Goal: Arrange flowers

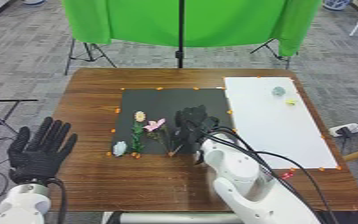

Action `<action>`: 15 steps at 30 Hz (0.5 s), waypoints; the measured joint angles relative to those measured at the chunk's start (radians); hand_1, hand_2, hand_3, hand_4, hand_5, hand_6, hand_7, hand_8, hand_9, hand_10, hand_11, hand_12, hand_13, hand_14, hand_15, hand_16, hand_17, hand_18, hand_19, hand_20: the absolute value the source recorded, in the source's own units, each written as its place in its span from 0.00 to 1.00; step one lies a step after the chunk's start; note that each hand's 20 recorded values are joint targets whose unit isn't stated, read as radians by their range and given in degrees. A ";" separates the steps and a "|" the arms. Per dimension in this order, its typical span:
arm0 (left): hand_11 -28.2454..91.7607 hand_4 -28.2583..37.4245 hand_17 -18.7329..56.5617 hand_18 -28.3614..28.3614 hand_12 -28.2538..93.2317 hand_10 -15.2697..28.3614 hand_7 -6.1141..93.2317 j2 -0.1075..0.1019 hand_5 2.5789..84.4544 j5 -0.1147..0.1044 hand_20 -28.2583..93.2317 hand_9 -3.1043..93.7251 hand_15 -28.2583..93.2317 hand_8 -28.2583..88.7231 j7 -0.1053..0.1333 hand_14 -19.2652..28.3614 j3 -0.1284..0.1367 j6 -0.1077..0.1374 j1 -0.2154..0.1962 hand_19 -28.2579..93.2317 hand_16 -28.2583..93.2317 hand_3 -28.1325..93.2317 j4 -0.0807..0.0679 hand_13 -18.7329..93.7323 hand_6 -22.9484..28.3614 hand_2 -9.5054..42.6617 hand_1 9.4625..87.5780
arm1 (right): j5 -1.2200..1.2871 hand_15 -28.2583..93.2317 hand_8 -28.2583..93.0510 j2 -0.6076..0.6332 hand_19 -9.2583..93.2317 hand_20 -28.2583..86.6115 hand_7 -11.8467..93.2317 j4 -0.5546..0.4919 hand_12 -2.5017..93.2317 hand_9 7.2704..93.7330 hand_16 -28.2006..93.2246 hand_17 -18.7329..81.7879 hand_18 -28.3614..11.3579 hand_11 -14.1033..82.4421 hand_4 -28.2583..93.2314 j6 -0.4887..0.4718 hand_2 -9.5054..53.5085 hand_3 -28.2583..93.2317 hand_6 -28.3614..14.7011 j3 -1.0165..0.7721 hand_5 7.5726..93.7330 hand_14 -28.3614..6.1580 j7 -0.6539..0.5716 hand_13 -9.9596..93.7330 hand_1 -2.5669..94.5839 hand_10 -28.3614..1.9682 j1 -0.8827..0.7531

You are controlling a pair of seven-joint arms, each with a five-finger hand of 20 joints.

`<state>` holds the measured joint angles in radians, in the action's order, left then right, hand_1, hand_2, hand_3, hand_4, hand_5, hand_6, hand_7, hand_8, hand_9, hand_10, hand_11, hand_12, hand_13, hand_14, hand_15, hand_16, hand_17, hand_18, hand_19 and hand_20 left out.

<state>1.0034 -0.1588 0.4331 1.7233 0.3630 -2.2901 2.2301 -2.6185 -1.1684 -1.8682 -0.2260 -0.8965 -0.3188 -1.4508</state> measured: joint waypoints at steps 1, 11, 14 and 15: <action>0.41 0.00 0.17 0.74 0.31 0.68 0.20 0.000 0.51 0.000 0.33 0.43 0.42 0.15 -0.001 0.68 0.000 0.000 0.000 0.50 0.20 0.87 0.000 0.44 0.63 0.41 0.22 | 0.006 0.71 0.14 0.000 0.85 0.62 0.24 -0.003 0.21 0.66 0.45 0.42 0.13 0.34 0.00 0.000 0.00 0.87 0.61 -0.004 0.63 0.41 -0.003 0.62 0.53 0.44 -0.002; 0.41 0.00 0.17 0.74 0.31 0.68 0.20 -0.001 0.52 0.000 0.33 0.44 0.42 0.15 0.009 0.68 -0.008 -0.004 0.015 0.50 0.20 0.87 0.001 0.44 0.63 0.41 0.22 | 0.067 0.48 0.14 0.019 0.73 0.52 0.23 -0.055 0.17 0.43 0.36 0.35 0.18 0.24 0.00 0.157 0.00 0.90 0.57 -0.177 0.50 0.34 -0.131 0.44 0.48 0.39 -0.035; 0.41 0.00 0.17 0.74 0.31 0.68 0.20 -0.003 0.52 0.003 0.33 0.44 0.42 0.15 0.011 0.68 -0.008 -0.007 0.016 0.50 0.20 0.87 0.000 0.44 0.63 0.41 0.22 | 0.070 0.39 0.14 0.055 0.68 0.47 0.24 -0.024 0.16 0.38 0.37 0.31 0.21 0.23 0.00 0.183 0.00 0.91 0.59 -0.281 0.47 0.34 -0.176 0.40 0.52 0.47 -0.028; 0.41 0.00 0.17 0.74 0.31 0.67 0.20 -0.004 0.51 0.004 0.33 0.44 0.42 0.15 0.012 0.68 -0.008 -0.008 0.016 0.50 0.20 0.87 0.000 0.44 0.63 0.41 0.22 | 0.070 0.38 0.13 0.071 0.66 0.46 0.25 -0.003 0.16 0.40 0.38 0.31 0.23 0.23 0.00 0.169 0.00 0.91 0.62 -0.319 0.47 0.36 -0.177 0.41 0.54 0.51 -0.022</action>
<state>0.9994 -0.1550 0.4452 1.7157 0.3546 -2.2741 2.2305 -2.5482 -1.0976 -1.8713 -0.0569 -1.2152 -0.4955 -1.4732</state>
